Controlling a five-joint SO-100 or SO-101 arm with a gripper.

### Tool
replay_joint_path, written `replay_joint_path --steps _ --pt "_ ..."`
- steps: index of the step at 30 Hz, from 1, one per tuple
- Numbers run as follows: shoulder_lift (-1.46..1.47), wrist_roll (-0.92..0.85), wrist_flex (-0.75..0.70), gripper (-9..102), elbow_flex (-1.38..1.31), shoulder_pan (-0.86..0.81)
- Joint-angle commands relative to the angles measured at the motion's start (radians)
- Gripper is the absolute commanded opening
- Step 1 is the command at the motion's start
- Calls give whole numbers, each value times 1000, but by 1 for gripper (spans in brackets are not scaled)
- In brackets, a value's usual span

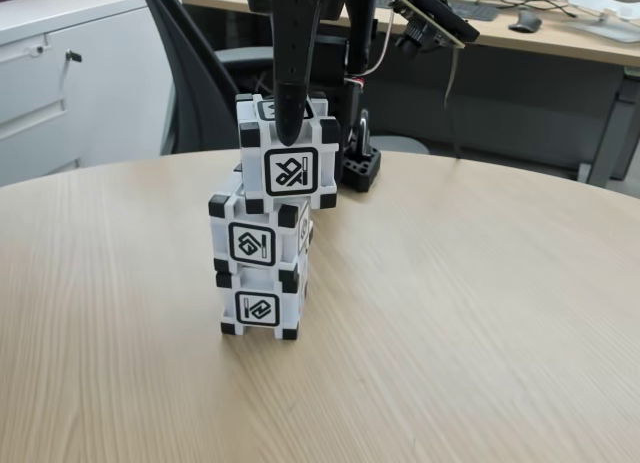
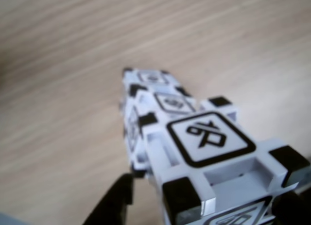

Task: Stack cubes from left to right.

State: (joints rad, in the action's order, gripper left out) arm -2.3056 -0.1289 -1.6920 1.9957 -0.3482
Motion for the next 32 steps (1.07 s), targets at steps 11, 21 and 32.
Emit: replay_joint_path --steps 11,21,32 --pt "-26 -12 -5 32 -8 3" --pt "-21 -31 5 33 -8 -11" --pt "-17 -75 8 37 -6 -11"
